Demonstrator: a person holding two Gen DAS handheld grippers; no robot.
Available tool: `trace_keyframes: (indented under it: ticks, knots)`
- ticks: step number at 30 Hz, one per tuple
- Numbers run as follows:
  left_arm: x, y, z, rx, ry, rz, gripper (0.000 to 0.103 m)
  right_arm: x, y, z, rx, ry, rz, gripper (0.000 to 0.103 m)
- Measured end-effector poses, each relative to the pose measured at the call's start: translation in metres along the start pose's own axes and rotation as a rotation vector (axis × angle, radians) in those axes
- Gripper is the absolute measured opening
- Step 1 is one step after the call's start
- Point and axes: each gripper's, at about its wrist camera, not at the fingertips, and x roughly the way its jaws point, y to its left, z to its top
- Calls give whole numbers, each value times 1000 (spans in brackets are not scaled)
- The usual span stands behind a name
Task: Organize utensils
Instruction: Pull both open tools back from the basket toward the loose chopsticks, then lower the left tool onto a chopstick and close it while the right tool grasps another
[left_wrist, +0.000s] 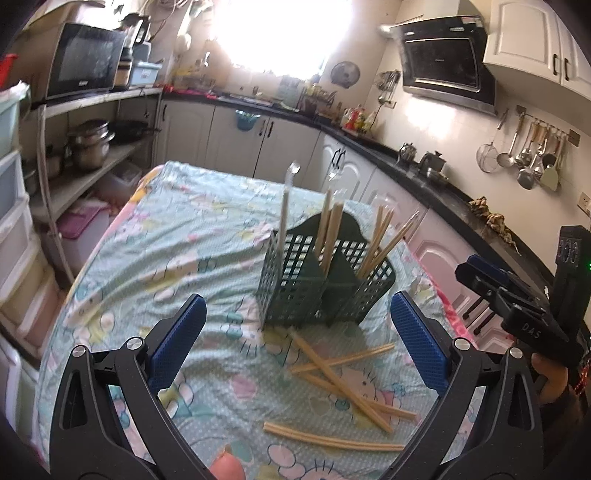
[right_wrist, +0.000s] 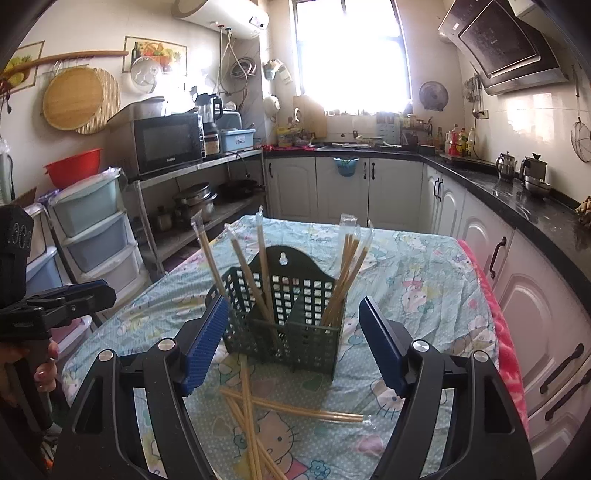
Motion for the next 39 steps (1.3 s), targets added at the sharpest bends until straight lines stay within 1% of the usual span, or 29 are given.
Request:
trace_keyframes:
  ticks: [7, 17, 27, 31, 35, 39]
  knots:
    - [10, 5, -24, 23, 72, 24, 92, 5, 9, -10, -21, 28, 11, 71]
    - [21, 5, -53, 54, 145, 39, 92, 16, 16, -26, -48, 79, 27, 71]
    - [30, 13, -75, 41, 227, 17, 92, 38, 15, -44, -51, 159, 34, 70]
    - [35, 15, -83, 27, 264, -4, 92, 45, 19, -50, -63, 185, 40, 67]
    - [42, 15, -94, 4, 312, -33, 83, 53, 22, -56, -71, 208, 48, 63]
    - [51, 16, -106, -29, 381, -69, 73, 62, 24, -60, -73, 233, 57, 59]
